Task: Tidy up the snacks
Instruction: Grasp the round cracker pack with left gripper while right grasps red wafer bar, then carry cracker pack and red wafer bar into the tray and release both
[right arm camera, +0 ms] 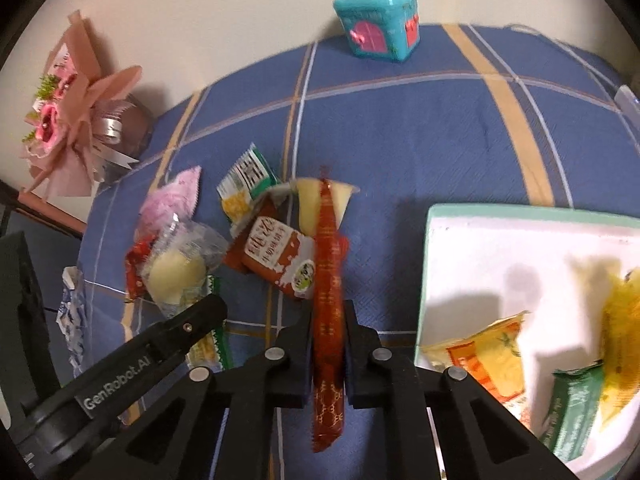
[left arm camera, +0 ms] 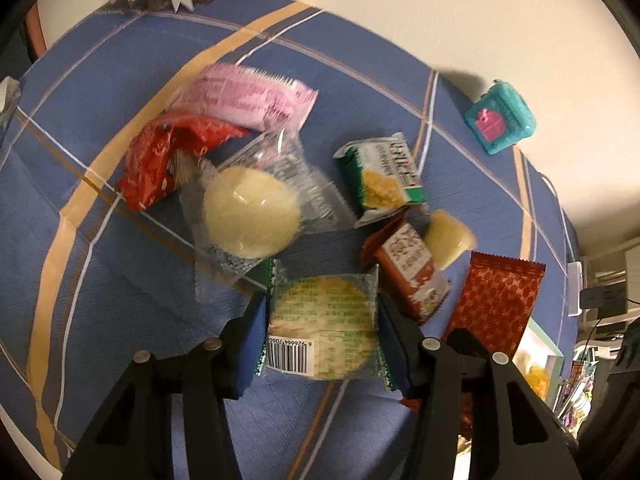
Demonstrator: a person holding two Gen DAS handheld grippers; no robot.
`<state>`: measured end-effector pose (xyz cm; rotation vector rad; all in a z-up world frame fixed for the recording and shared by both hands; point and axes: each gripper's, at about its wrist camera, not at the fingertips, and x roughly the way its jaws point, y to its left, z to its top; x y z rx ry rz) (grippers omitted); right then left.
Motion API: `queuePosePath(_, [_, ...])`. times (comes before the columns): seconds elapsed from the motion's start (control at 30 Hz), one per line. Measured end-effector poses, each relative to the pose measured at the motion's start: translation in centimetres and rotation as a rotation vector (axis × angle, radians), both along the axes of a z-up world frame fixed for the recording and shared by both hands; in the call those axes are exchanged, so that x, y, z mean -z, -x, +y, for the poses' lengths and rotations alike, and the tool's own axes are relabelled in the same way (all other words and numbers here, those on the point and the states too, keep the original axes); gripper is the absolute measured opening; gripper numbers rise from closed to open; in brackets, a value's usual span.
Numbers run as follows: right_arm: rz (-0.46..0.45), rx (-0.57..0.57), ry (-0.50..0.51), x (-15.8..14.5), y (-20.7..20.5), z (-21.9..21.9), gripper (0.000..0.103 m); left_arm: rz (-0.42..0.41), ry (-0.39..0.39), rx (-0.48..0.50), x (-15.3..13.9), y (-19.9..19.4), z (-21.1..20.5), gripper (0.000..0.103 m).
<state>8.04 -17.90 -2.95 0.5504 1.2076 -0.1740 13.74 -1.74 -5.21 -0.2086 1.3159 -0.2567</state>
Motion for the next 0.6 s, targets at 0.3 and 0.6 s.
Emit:
queuePosePath(0.3, [-0.066, 0.012, 0.012, -3.4, 0.9, -1.5, 0.012, -0.079, 0.01, 0.011, -3.4, 1.1, -0.5, 0.055])
queuePosePath(0.6, [-0.073, 0.049, 0.016, -5.4, 3.1, -4.4, 0.013, -0.117, 0.018, 0.063, -5.1, 2.4, -3.1, 0.055])
